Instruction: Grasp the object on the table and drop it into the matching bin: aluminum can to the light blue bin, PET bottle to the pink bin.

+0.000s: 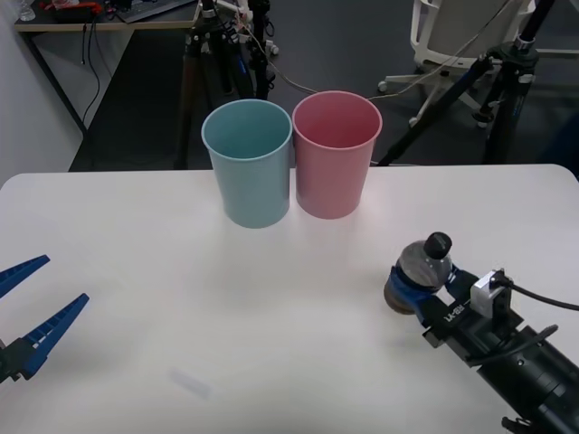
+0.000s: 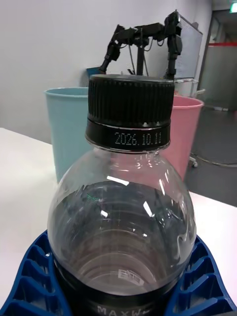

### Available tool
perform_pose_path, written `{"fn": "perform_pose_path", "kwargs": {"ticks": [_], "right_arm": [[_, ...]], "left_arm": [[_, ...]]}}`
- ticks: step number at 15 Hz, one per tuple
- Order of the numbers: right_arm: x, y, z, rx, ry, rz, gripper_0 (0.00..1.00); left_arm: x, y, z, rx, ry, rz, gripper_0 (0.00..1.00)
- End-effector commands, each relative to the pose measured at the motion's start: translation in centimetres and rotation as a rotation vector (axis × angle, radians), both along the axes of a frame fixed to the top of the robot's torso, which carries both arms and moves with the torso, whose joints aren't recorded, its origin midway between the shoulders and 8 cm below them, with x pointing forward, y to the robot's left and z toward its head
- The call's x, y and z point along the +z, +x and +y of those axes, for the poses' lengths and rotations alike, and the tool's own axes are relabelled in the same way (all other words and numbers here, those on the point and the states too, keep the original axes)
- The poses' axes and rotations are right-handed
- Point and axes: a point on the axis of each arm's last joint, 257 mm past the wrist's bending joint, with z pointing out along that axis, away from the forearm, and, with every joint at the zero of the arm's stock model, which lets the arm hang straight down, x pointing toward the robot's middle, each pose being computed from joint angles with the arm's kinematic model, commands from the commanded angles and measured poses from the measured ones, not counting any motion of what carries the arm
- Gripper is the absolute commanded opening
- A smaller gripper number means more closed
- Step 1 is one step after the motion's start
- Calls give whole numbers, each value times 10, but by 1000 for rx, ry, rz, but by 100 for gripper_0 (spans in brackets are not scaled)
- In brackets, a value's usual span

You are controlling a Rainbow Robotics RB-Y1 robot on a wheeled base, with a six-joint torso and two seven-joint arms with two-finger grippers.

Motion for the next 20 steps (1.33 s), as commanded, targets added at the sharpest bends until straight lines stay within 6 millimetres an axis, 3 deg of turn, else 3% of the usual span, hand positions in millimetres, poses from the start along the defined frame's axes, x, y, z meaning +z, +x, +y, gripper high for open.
{"fn": "perform_pose_path", "kwargs": {"ticks": [1,4,8,20], "right_arm": [[18,5,-23,-1,22,13,0],[54,13,-37,14,48,-2,0],[95,18,-39,40,77,-1,0],[200,89,6,123,78,-14,0]], "left_arm": [[0,0,0,0,0,0,100],[0,0,0,0,0,0,100],[0,0,0,0,0,0,100],[0,0,0,0,0,0,100]]}}
